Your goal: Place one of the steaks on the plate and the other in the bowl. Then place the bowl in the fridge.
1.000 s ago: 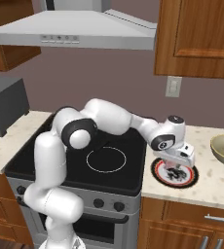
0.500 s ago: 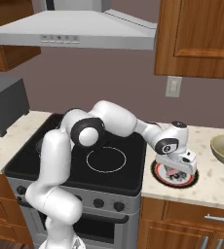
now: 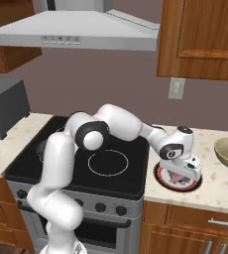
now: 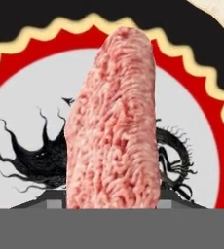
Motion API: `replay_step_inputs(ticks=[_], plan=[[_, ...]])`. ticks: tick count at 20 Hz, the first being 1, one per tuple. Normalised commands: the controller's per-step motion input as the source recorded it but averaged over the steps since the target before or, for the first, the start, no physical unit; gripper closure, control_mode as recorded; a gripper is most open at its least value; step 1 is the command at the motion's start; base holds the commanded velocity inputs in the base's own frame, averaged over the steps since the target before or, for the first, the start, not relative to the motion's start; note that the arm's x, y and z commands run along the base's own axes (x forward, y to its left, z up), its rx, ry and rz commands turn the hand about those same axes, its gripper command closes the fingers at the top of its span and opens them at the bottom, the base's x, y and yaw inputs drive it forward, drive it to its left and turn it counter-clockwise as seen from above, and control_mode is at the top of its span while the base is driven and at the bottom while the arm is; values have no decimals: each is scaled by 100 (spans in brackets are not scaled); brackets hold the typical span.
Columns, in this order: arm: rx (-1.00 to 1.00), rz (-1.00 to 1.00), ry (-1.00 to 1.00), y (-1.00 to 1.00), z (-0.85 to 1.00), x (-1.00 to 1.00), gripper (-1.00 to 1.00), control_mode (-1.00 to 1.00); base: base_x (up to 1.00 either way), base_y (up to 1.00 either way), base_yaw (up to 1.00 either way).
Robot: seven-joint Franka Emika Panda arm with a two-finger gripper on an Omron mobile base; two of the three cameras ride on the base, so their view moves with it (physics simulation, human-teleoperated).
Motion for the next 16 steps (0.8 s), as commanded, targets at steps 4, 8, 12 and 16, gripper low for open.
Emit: replay_step_inputs(ticks=[4, 8, 12, 16], plan=[[0, 0, 0, 0, 7, -2, -100, -100, 0, 0, 0], [-3, 0, 0, 2, 39, -26, -100, -100, 0, 0, 0], [-12, 0, 0, 29, 62, -42, -100, -100, 0, 0, 0], [-10, 2, 0, 57, 63, -57, -100, -100, 0, 0, 0]])
